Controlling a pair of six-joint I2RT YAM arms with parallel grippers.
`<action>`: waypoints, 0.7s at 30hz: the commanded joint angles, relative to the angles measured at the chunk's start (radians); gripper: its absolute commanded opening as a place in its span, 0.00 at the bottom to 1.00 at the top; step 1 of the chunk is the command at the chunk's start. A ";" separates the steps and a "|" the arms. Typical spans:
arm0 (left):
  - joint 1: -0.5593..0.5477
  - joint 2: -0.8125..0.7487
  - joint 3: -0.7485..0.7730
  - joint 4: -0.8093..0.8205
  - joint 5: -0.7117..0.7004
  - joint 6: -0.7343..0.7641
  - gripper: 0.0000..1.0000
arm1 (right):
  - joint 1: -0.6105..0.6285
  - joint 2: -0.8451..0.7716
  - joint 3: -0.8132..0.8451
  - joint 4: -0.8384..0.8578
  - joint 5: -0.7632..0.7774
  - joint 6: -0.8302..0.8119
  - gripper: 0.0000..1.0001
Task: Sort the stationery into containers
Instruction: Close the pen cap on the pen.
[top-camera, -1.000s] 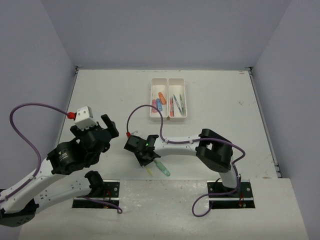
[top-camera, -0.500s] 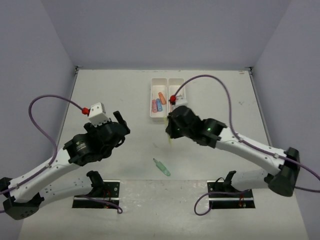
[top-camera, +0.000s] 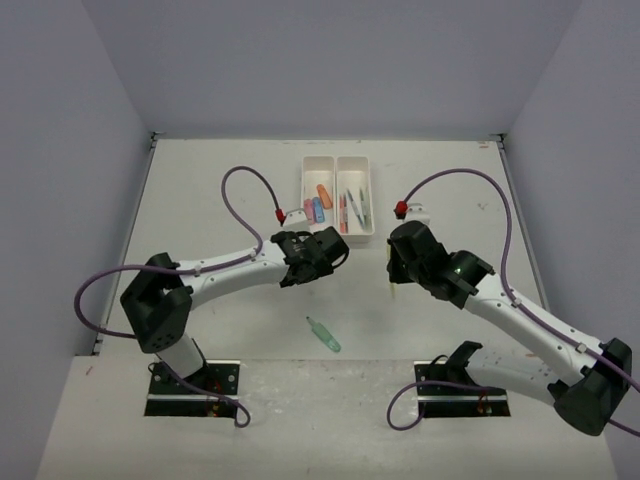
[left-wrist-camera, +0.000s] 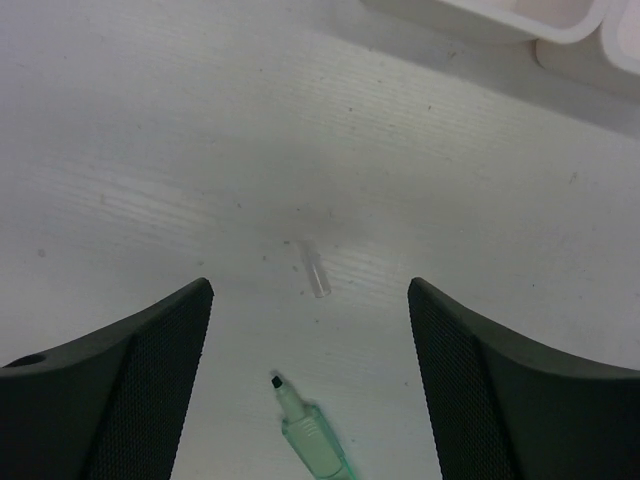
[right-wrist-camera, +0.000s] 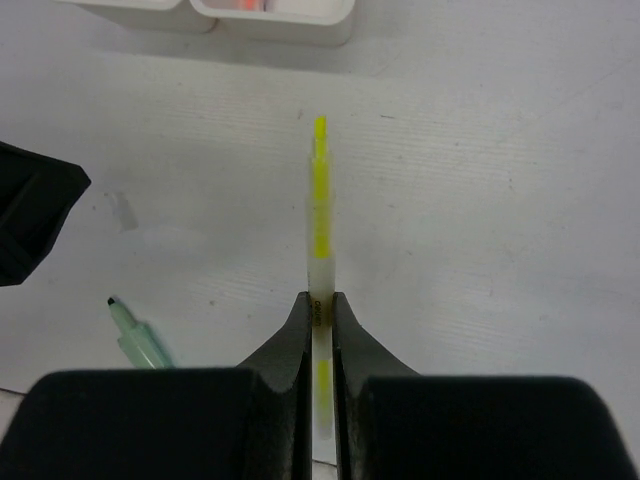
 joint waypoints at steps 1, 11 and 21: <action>-0.003 0.036 0.033 0.038 0.051 -0.080 0.67 | 0.001 -0.007 -0.006 -0.017 0.013 -0.014 0.00; 0.003 0.132 0.010 0.079 0.069 -0.077 0.44 | 0.001 -0.058 -0.024 -0.009 0.003 -0.028 0.00; 0.011 0.168 -0.020 0.095 0.075 -0.089 0.25 | 0.001 -0.057 -0.027 -0.006 -0.008 -0.035 0.00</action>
